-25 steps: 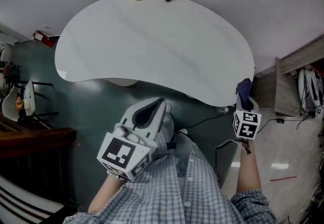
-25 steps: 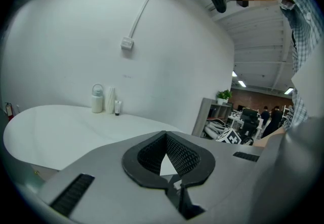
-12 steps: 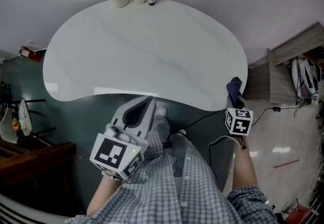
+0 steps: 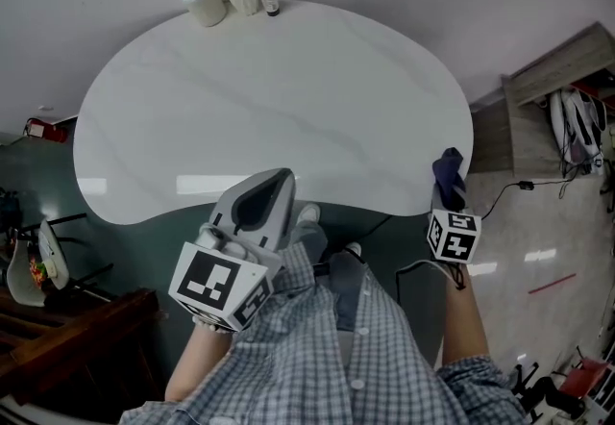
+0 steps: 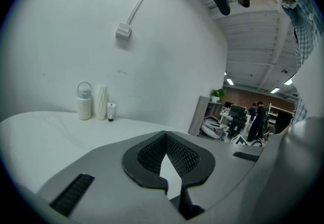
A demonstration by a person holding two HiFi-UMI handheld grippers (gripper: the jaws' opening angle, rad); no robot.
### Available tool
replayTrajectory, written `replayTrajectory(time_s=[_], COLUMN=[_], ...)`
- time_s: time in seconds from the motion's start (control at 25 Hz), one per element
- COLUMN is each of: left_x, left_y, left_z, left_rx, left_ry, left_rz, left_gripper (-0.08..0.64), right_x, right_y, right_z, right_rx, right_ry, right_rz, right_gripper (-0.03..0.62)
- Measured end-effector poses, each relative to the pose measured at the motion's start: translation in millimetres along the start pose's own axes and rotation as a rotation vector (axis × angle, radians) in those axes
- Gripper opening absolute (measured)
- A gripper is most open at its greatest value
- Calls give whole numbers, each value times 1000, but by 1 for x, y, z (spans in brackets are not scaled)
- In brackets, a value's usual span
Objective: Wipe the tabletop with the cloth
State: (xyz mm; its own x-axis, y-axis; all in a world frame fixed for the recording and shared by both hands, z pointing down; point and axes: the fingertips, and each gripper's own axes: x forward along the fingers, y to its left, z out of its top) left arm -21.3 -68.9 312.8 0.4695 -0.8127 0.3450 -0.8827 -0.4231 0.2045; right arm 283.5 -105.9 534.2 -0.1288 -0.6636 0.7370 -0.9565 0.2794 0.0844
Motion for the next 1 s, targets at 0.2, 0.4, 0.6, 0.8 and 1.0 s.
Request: replayTrajectory(time_s=[0.2,0.4,0.6,0.8,1.0], left_x=[8,13,15,12,15], left_y=[21,40,58,73,82], left_z=[9,13,14,15,19], left_rx=[7,23,34,39,41], left_ry=[1,8,12,15,10], left_rz=[-38,-78,-97,-106,-114], left_gripper=[5,5,5,5,5], right_x=[-4,-5,-4,0,6], right_y=[25,54,88,134,183], right_z=[1,4,11,23,38], right_rx=[22,52,60,26,-34], right_ry=[7,-1,-21,-30,-41], right_rz=[-10,-12,7,73,160], right_gripper=[52,52,52,52,52])
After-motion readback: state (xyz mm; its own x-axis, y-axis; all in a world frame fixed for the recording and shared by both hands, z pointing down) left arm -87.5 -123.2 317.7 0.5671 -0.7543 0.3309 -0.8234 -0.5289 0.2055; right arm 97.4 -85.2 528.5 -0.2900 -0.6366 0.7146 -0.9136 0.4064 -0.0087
